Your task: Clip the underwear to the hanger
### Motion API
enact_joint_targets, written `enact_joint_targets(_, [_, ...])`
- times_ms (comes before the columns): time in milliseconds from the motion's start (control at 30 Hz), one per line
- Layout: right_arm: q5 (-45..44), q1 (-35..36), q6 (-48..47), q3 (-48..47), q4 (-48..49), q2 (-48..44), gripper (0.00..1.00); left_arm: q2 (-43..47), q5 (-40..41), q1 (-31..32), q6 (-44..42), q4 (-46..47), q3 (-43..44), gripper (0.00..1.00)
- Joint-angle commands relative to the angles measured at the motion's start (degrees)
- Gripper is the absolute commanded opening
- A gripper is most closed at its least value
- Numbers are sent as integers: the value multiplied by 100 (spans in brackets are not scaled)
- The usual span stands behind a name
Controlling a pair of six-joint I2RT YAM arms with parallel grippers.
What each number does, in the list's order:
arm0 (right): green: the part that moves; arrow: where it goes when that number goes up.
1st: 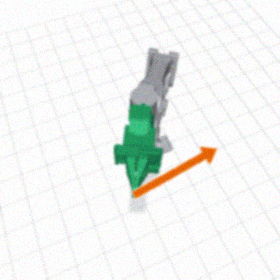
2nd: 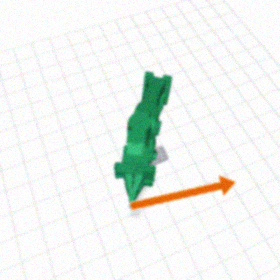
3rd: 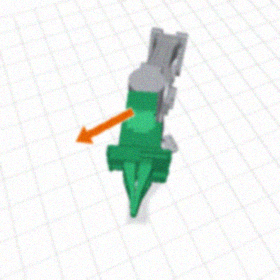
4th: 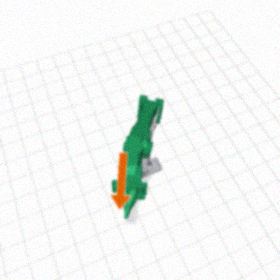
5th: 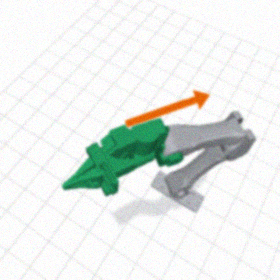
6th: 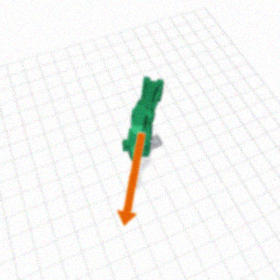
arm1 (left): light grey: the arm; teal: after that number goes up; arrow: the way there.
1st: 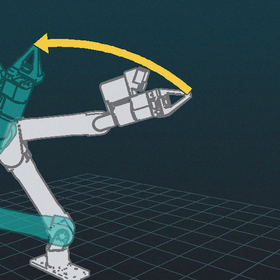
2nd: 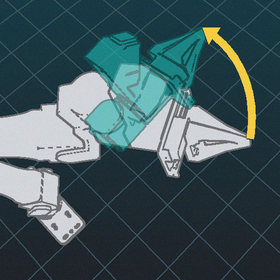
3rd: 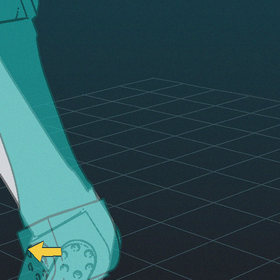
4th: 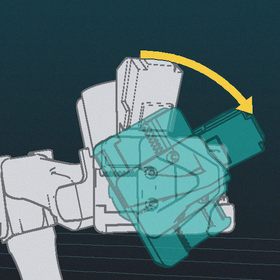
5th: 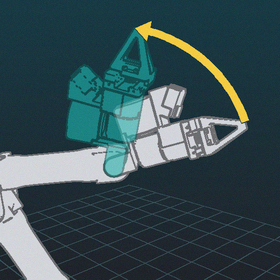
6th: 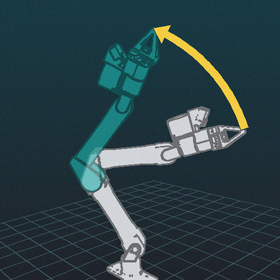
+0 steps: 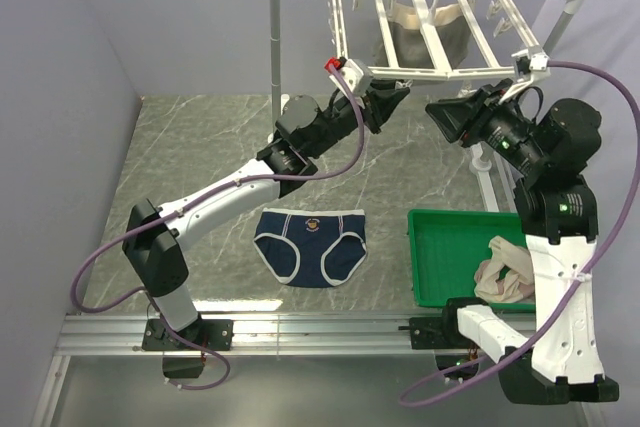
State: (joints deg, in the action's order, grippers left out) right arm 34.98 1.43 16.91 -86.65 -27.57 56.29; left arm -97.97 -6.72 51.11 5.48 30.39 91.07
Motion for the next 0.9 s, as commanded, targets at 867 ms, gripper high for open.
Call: enact_joint_targets(867, [-756, 454, 946, -115, 595, 699, 35, 323, -1551, -128, 305, 310, -141, 13])
